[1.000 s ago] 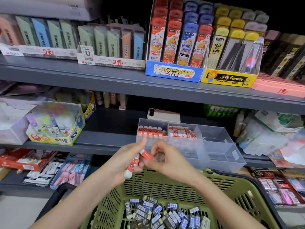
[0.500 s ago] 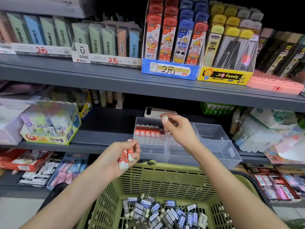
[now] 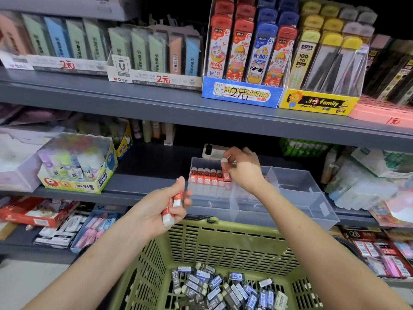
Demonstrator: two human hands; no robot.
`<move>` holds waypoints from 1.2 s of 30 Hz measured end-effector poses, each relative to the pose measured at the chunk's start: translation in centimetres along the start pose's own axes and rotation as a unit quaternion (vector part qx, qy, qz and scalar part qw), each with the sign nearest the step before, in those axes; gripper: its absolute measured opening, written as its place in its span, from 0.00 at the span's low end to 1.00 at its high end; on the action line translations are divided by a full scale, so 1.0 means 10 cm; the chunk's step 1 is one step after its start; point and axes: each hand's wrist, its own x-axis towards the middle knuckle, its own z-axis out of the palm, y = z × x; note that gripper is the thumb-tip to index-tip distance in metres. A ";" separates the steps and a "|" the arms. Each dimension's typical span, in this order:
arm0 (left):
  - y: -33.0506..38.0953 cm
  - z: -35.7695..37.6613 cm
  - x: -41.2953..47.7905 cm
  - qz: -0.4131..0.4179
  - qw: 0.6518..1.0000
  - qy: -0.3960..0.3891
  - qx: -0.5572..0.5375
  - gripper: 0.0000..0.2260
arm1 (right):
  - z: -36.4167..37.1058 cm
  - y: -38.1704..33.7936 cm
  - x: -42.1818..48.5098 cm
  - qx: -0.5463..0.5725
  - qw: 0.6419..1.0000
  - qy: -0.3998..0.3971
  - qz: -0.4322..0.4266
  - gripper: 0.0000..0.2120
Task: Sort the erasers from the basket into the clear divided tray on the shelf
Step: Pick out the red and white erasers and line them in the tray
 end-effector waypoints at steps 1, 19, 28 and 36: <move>0.00 -0.01 0.00 0.002 1.000 0.000 0.018 0.14 | -0.02 0.01 0.03 -0.007 1.000 -0.020 0.002 0.09; 0.01 0.02 -0.01 -0.003 0.997 0.000 0.083 0.22 | -0.13 0.01 -0.09 -0.304 0.938 -0.135 -0.096 0.19; -0.10 0.10 -0.05 0.032 0.982 -0.021 0.187 0.19 | -0.26 -0.64 -0.96 0.298 0.946 -0.117 -0.042 0.06; -0.09 0.14 -0.10 -0.019 0.991 -0.009 0.133 0.23 | -0.48 -0.51 -1.03 0.400 0.888 -0.229 -0.006 0.18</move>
